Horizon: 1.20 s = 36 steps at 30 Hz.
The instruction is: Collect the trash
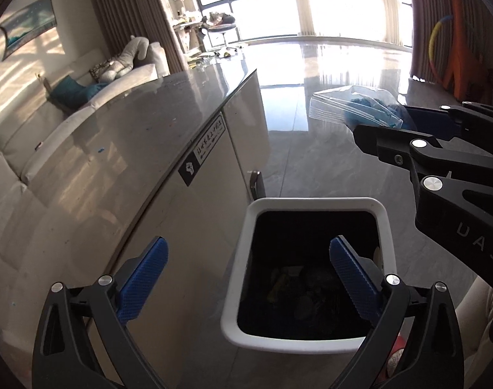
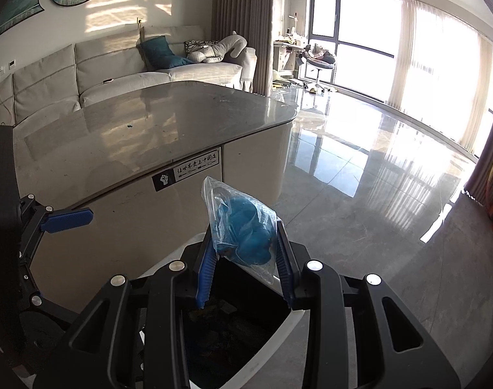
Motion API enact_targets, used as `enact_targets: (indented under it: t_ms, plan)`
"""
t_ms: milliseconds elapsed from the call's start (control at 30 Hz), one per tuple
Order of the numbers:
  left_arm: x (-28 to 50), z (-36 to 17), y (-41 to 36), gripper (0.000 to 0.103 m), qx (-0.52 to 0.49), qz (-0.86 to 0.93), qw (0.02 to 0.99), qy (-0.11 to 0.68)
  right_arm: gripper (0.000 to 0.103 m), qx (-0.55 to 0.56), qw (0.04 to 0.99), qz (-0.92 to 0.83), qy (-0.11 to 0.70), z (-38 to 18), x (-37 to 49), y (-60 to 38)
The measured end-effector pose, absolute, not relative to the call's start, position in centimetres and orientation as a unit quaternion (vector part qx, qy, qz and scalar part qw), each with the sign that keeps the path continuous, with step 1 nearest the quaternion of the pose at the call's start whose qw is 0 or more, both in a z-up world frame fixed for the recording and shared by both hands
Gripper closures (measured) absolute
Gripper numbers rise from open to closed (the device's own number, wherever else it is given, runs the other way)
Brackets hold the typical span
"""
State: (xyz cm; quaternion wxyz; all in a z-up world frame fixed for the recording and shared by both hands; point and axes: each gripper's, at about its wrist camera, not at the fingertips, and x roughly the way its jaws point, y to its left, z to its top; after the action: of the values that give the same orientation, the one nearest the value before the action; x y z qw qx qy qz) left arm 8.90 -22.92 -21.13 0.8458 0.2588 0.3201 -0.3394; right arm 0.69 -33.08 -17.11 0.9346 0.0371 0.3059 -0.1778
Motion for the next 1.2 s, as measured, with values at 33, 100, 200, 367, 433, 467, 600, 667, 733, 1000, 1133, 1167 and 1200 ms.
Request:
enact_targets:
  t_ms: [33, 100, 200, 367, 433, 467, 600, 667, 733, 1000, 1133, 1167, 1200]
  plan:
    - [9.1, -21.0, -22.7, 0.005, 0.255, -0.336, 0.848, 0.320, 0.068, 0.036, 0.934, -0.177, 0.307, -17.1, 1.0, -32.8]
    - [9.7, -20.8, -22.3, 0.005, 0.250, -0.326, 0.854, 0.320, 0.068, 0.036, 0.934, -0.175, 0.310, -17.3, 1.1, -32.8]
    - [10.8, -20.2, -21.0, 0.005, 0.230, -0.307, 0.868, 0.316, 0.068, 0.035, 0.933, -0.169, 0.317, -17.7, 1.4, -32.8]
    - [12.8, -19.3, -18.7, 0.005, 0.189, -0.280, 0.885, 0.320, 0.067, 0.032, 0.931, -0.160, 0.326, -18.3, 1.7, -32.4]
    - [13.4, -19.1, -18.0, 0.005, 0.176, -0.276, 0.886, 0.327, 0.067, 0.036, 0.931, -0.156, 0.329, -18.5, 1.8, -32.3]
    - [13.7, -19.1, -17.7, 0.005, 0.171, -0.274, 0.887, 0.331, 0.067, 0.038, 0.931, -0.153, 0.330, -18.5, 1.9, -32.3]
    - [14.5, -19.0, -16.9, 0.005, 0.167, -0.265, 0.889, 0.334, 0.012, 0.027, 0.926, -0.144, 0.349, -19.0, 2.5, -31.5]
    - [14.7, -19.0, -16.7, 0.005, 0.165, -0.263, 0.890, 0.334, 0.004, 0.017, 0.920, -0.133, 0.369, -20.0, 3.0, -31.0]
    - [14.7, -18.9, -16.5, 0.005, 0.164, -0.262, 0.891, 0.333, 0.004, -0.002, 0.916, -0.133, 0.377, -20.4, 3.4, -30.4]
    - [14.8, -18.2, -15.2, 0.005, 0.149, -0.263, 0.896, 0.326, 0.004, -0.014, 0.931, -0.130, 0.340, -19.0, 2.5, -29.8]
    - [15.1, -18.1, -14.5, 0.005, 0.135, -0.262, 0.895, 0.335, 0.004, -0.026, 0.938, -0.133, 0.319, -18.1, 2.2, -29.2]
    - [15.1, -18.0, -14.3, 0.005, 0.132, -0.258, 0.896, 0.336, 0.004, -0.028, 0.940, -0.132, 0.314, -17.9, 2.2, -29.0]
    - [15.3, -17.9, -14.1, 0.005, 0.130, -0.257, 0.896, 0.338, 0.004, -0.030, 0.941, -0.131, 0.311, -17.8, 2.1, -28.9]
